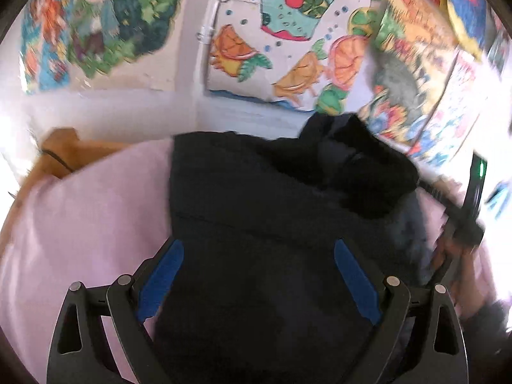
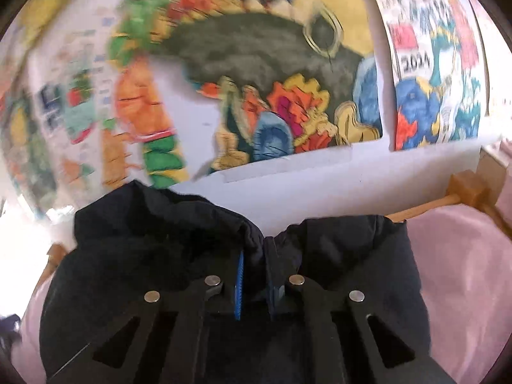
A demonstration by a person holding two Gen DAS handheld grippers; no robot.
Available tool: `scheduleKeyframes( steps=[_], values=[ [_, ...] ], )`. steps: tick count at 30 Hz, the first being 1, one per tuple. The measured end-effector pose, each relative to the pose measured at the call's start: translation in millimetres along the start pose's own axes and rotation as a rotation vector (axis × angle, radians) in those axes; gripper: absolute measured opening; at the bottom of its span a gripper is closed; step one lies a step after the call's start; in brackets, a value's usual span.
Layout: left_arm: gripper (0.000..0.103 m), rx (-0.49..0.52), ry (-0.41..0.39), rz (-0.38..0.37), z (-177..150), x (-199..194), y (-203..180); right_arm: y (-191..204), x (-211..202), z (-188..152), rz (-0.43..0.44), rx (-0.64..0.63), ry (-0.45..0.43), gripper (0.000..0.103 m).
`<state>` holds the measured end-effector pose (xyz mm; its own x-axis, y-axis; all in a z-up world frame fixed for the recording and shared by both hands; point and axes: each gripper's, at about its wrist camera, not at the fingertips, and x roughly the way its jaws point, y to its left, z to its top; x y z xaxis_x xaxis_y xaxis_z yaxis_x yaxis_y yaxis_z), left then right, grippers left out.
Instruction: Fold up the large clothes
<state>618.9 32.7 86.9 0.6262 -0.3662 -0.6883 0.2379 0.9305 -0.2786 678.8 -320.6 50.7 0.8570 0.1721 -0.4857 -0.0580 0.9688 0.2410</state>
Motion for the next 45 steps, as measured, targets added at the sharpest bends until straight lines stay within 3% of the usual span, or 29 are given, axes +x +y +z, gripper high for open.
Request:
scheduleKeyframes(
  steps=[3, 6, 8, 13, 16, 18, 19, 20, 23, 25, 28, 32, 35, 37, 42, 45],
  values=[
    [0.093, -0.107, 0.009, -0.169, 8, 1, -2, 7, -32, -12, 0.034, -0.066, -0.035, 0.01],
    [0.093, -0.225, 0.017, -0.251, 16, 7, -1, 5, -59, -23, 0.058, -0.093, -0.068, 0.009],
    [0.093, -0.288, 0.031, -0.279, 21, 17, -2, 5, -71, -26, 0.075, -0.097, -0.076, 0.009],
    [0.092, -0.358, 0.072, -0.255, 28, 42, -3, 5, -104, -31, 0.115, -0.117, -0.103, 0.009],
    [0.089, -0.46, 0.053, -0.307, 27, 49, 8, 7, -123, -38, 0.116, -0.166, -0.127, 0.008],
    [0.063, -0.516, 0.03, -0.337, 27, 49, 13, 5, -129, -44, 0.121, -0.17, -0.127, 0.008],
    [0.038, -0.528, 0.042, -0.361, 27, 50, 14, 4, -131, -47, 0.125, -0.17, -0.126, 0.008],
    [0.026, -0.528, 0.061, -0.379, 28, 52, 12, 3, -134, -50, 0.13, -0.171, -0.127, 0.008],
    [0.013, -0.418, 0.041, -0.338, 29, 41, -4, 0, -137, -58, 0.122, -0.174, -0.129, 0.008],
    [0.011, -0.323, 0.004, -0.302, 23, 27, -18, -3, -139, -64, 0.115, -0.17, -0.132, 0.008],
    [0.01, -0.211, -0.042, -0.237, -1, 9, -37, -8, -143, -73, 0.108, -0.179, -0.141, 0.008],
    [0.01, -0.121, -0.018, -0.128, -44, 28, -47, -10, -130, -88, 0.094, -0.202, -0.083, 0.008],
    [0.01, -0.12, 0.016, -0.092, -66, 59, -34, -10, -114, -103, 0.088, -0.22, 0.015, 0.01],
    [0.01, -0.144, 0.015, -0.101, -72, 74, -25, -11, -118, -104, 0.113, -0.199, 0.032, 0.013],
    [0.01, -0.133, 0.003, -0.103, -69, 83, -22, 4, -154, -87, 0.085, -0.279, -0.14, 0.013],
    [0.011, -0.116, -0.002, -0.088, -65, 82, -25, 22, -142, -69, 0.121, -0.276, -0.139, 0.013]
  ],
)
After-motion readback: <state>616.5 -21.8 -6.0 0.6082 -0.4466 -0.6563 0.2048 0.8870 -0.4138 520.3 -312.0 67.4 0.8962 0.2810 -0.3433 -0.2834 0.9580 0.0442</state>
